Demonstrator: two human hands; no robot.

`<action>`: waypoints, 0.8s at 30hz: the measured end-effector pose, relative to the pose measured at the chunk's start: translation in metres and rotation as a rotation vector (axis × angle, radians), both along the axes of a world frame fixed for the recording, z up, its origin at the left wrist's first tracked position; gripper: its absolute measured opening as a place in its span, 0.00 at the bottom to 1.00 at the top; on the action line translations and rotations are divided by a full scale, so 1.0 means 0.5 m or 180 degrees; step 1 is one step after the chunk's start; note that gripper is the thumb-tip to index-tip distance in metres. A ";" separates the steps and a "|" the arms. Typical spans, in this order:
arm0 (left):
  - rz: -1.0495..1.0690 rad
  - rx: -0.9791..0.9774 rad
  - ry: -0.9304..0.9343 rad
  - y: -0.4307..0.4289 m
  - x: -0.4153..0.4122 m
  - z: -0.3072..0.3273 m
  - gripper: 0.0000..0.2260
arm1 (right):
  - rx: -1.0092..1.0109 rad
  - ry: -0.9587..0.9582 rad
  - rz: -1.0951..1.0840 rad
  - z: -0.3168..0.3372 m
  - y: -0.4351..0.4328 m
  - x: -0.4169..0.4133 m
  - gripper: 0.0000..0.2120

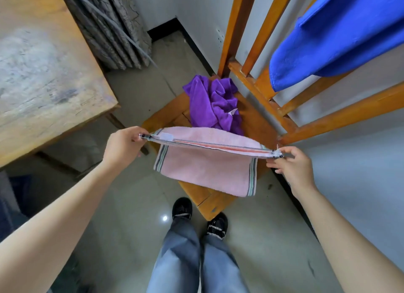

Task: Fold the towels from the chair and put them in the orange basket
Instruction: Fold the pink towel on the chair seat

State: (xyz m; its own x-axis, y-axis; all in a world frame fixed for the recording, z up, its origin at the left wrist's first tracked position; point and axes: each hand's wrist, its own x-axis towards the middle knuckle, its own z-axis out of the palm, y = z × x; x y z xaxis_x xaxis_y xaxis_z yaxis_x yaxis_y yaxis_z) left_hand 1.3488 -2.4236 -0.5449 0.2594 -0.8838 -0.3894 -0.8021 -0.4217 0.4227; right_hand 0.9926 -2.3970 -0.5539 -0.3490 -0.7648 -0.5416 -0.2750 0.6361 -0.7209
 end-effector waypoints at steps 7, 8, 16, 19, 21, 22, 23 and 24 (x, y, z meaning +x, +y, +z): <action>0.1069 0.0497 0.1694 0.034 0.019 -0.022 0.10 | 0.0374 -0.0542 -0.0027 -0.039 0.065 0.009 0.08; 0.1057 0.0530 0.1740 0.039 0.019 -0.030 0.11 | 0.0408 -0.0645 -0.0169 -0.045 0.071 0.011 0.06; 0.1508 0.0137 0.1574 0.091 0.000 -0.092 0.11 | 0.0532 -0.0659 -0.1045 -0.086 0.114 0.034 0.10; 0.1609 0.0271 0.1486 0.104 -0.002 -0.122 0.13 | 0.0701 -0.0706 -0.1084 -0.107 0.128 0.048 0.15; 0.1720 0.0239 0.1481 0.106 -0.006 -0.131 0.10 | 0.0789 -0.0653 -0.1109 -0.119 0.131 0.051 0.14; 0.1771 0.0217 0.1491 0.106 -0.008 -0.133 0.09 | 0.0826 -0.0615 -0.1106 -0.125 0.133 0.053 0.14; 0.1808 0.0192 0.1517 0.107 -0.009 -0.134 0.10 | 0.0831 -0.0584 -0.1109 -0.130 0.134 0.054 0.14; 0.1844 0.0174 0.1557 0.109 -0.009 -0.137 0.12 | 0.0809 -0.0563 -0.1129 -0.135 0.136 0.054 0.14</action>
State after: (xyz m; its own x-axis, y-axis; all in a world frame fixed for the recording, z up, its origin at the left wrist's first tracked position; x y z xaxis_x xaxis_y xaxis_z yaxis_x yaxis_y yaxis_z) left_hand 1.3444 -2.3692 -0.6132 0.4628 -0.6350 -0.6186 -0.1725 -0.7490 0.6398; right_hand 1.0199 -2.3289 -0.6215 -0.4503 -0.4504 -0.7710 0.1043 0.8310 -0.5463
